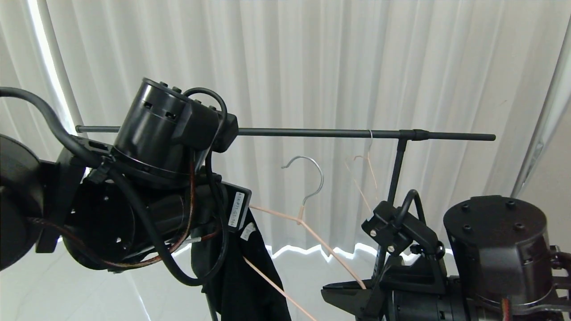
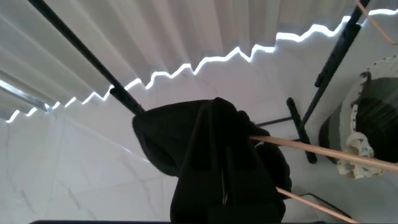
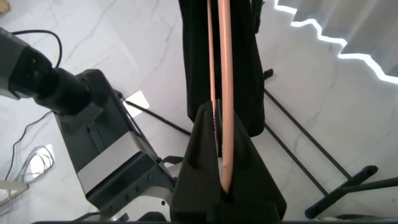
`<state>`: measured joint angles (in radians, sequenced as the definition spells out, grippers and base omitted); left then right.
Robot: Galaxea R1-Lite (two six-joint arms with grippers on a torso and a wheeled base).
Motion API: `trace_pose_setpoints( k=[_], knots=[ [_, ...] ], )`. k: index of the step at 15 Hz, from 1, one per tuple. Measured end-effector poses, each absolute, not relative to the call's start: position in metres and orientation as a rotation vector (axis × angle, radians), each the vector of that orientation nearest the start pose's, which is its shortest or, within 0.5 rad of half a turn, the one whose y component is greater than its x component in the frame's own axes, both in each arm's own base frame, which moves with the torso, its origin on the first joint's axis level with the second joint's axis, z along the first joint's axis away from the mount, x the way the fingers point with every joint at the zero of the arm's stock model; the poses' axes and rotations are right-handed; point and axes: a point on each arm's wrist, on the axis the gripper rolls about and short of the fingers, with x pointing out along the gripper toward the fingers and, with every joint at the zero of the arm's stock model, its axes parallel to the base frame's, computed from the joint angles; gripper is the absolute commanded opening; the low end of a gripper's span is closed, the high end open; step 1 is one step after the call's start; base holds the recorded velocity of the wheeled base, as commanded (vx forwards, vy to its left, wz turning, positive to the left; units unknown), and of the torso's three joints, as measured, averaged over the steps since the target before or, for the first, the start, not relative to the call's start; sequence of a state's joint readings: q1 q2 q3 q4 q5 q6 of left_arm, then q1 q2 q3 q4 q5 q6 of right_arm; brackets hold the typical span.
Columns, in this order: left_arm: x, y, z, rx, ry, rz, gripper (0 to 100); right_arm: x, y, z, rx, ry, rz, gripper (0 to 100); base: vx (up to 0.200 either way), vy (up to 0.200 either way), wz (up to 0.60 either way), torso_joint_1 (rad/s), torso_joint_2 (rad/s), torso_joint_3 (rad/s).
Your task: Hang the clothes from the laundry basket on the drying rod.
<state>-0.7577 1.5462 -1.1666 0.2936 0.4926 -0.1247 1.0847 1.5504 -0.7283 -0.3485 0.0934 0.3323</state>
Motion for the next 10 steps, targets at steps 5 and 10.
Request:
trace_pose_setpoints(
  k=[5, 10],
  knots=[
    [0.18, -0.192, 0.262, 0.231, 0.5, -0.379, 0, 0.126, 0.244, 0.174, 0.076, 0.638, 1.053, 0, 0.0, 0.0, 0.0, 0.0, 0.0, 0.0],
    [0.161, -0.202, 0.274, 0.221, 0.463, -0.476, 0, 0.13, 0.251, 0.171, 0.094, 0.633, 1.047, 0, 0.0, 0.0, 0.0, 0.0, 0.0, 0.0]
  ],
)
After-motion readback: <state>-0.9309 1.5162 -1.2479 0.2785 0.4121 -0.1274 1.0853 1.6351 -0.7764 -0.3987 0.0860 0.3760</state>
